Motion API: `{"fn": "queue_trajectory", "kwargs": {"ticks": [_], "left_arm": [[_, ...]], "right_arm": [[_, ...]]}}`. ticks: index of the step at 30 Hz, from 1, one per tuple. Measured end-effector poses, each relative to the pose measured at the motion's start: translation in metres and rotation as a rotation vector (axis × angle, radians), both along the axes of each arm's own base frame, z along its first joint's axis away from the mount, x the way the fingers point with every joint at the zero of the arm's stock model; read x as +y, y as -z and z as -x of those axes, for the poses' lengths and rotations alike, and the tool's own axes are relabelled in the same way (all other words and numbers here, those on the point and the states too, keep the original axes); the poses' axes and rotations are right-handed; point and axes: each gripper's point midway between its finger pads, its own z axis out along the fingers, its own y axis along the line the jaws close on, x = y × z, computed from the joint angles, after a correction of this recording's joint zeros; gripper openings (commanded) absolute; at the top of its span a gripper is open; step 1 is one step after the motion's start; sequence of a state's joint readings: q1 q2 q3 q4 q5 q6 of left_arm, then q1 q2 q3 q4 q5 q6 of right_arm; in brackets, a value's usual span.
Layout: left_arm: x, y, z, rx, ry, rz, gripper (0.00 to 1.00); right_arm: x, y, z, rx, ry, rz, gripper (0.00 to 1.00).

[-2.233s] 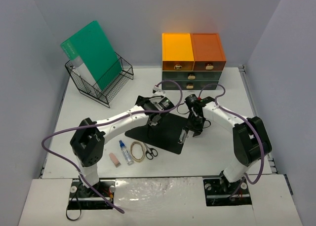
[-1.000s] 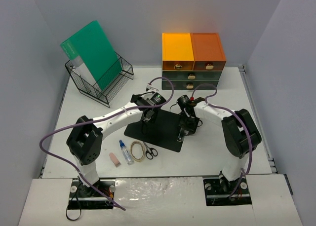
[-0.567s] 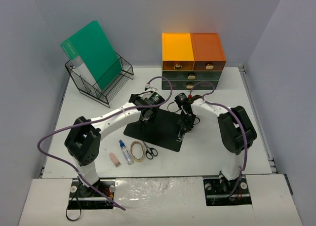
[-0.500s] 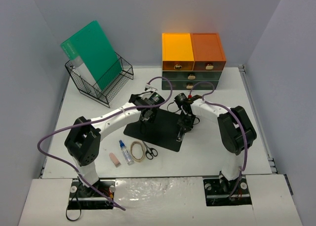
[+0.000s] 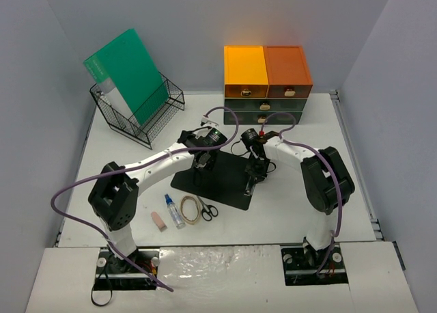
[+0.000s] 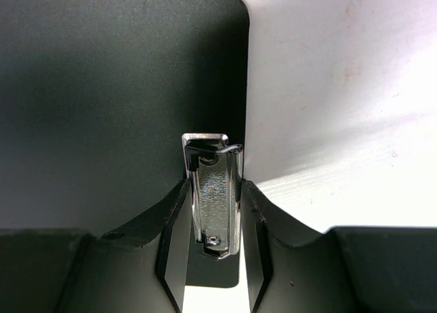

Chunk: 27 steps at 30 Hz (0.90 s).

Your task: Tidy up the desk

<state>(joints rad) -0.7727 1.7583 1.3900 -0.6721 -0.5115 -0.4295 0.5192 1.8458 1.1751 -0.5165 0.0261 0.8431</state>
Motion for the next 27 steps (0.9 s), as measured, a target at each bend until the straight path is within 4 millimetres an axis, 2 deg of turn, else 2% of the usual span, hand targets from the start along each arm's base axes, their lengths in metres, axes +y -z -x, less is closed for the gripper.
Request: {"fn": "queue_trajectory", "kwargs": {"ticks": [3, 5, 12, 15, 21, 27], "left_arm": [[0.003, -0.003, 0.006, -0.003, 0.021, 0.006, 0.89], [0.003, -0.012, 0.009, -0.020, 0.045, 0.016, 0.89], [-0.025, -0.081, 0.031, -0.181, 0.231, 0.086, 0.89], [-0.038, -0.099, 0.048, -0.224, 0.314, 0.082, 0.89], [-0.056, -0.109, 0.081, -0.265, 0.440, 0.012, 0.89], [-0.064, -0.113, 0.115, -0.314, 0.529, -0.087, 0.90]], "right_arm": [[0.003, -0.006, -0.005, -0.014, -0.024, -0.007, 0.00], [0.008, -0.014, -0.009, -0.031, -0.038, -0.019, 0.00], [0.021, -0.053, -0.024, -0.119, -0.077, -0.077, 0.00], [0.025, -0.064, -0.027, -0.137, -0.086, -0.096, 0.00], [0.029, -0.076, -0.030, -0.146, -0.102, -0.109, 0.00], [0.034, -0.091, -0.033, -0.150, -0.115, -0.129, 0.00]]}}
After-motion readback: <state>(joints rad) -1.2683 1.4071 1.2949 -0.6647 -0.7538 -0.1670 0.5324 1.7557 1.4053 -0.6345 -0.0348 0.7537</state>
